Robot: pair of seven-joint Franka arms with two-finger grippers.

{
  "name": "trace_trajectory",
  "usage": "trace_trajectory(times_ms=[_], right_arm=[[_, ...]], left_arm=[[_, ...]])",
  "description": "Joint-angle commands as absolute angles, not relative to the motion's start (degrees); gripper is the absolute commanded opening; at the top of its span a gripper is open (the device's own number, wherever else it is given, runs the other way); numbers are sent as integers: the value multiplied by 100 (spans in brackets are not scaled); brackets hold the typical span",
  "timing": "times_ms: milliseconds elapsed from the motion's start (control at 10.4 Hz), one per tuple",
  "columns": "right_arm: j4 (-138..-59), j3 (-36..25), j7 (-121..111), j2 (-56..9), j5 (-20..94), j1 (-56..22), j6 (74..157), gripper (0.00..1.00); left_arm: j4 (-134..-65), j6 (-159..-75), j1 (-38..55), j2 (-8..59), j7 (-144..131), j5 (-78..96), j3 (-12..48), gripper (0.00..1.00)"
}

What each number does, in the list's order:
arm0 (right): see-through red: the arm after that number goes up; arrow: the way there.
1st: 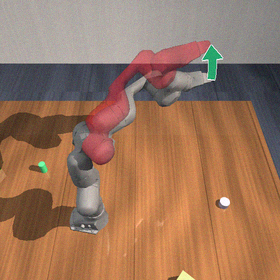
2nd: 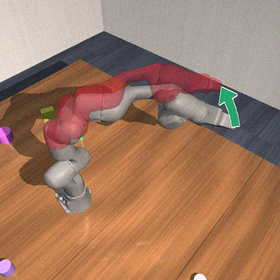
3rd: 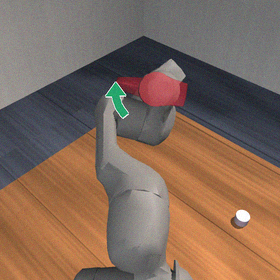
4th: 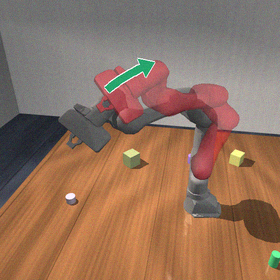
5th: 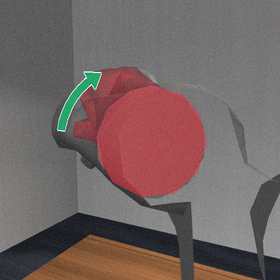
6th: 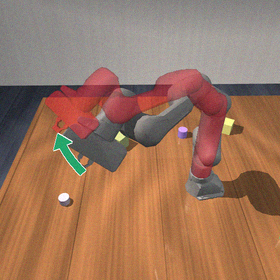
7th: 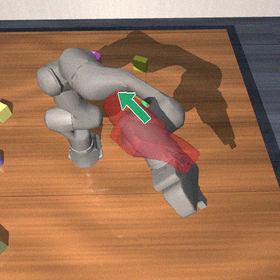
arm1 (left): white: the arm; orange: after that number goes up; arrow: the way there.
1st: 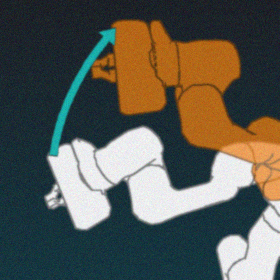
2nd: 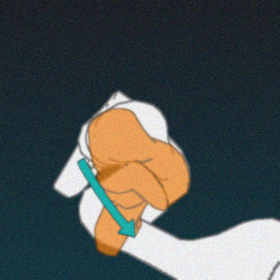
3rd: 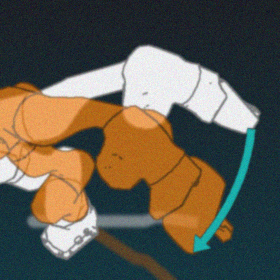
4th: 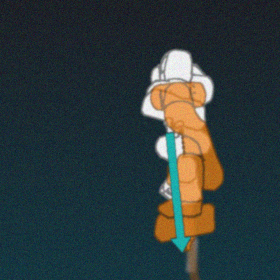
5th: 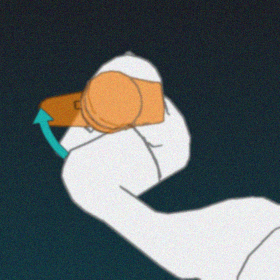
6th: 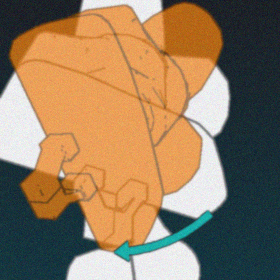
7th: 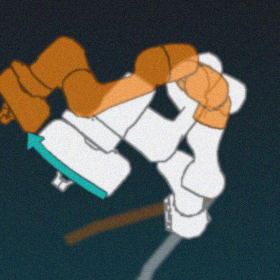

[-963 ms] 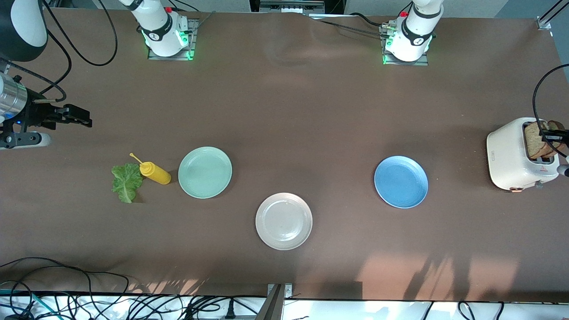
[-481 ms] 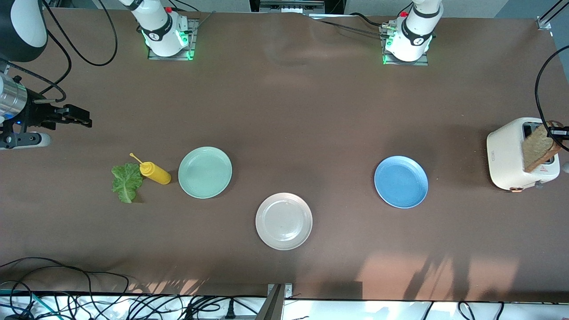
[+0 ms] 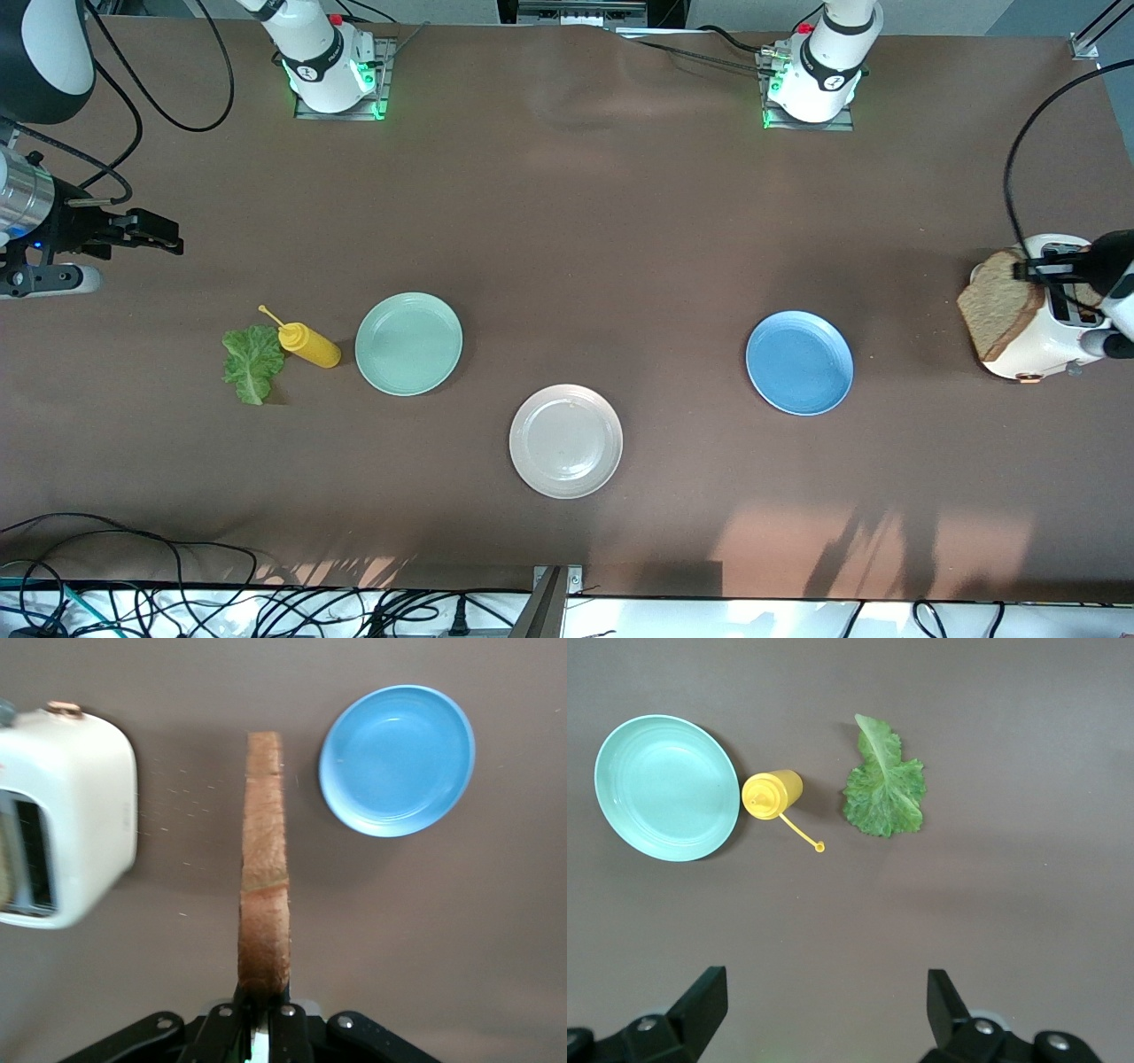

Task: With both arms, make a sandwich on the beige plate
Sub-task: 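Carry the bread slice with the left gripper onto the beige plate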

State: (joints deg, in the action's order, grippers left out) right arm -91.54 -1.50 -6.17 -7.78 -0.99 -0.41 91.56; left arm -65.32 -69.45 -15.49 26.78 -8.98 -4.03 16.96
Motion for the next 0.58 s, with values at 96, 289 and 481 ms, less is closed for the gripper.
trace_trajectory(times_ms=[96, 289, 481], right_arm=[[-9264, -141, -703, -703, -158, -26, 9220, 100], [-9255, -141, -703, -712, -158, -26, 9220, 100], [-9255, -141, -703, -712, -158, -26, 9220, 100]], left_arm=[[-6398, -7738, -766, 2961, -2860, 848, 1608, 0], [-6425, -8601, -433, 3172, -3627, 1509, 1608, 0], [-6425, -9444, -72, 3444, -4146, 1844, 1608, 0]])
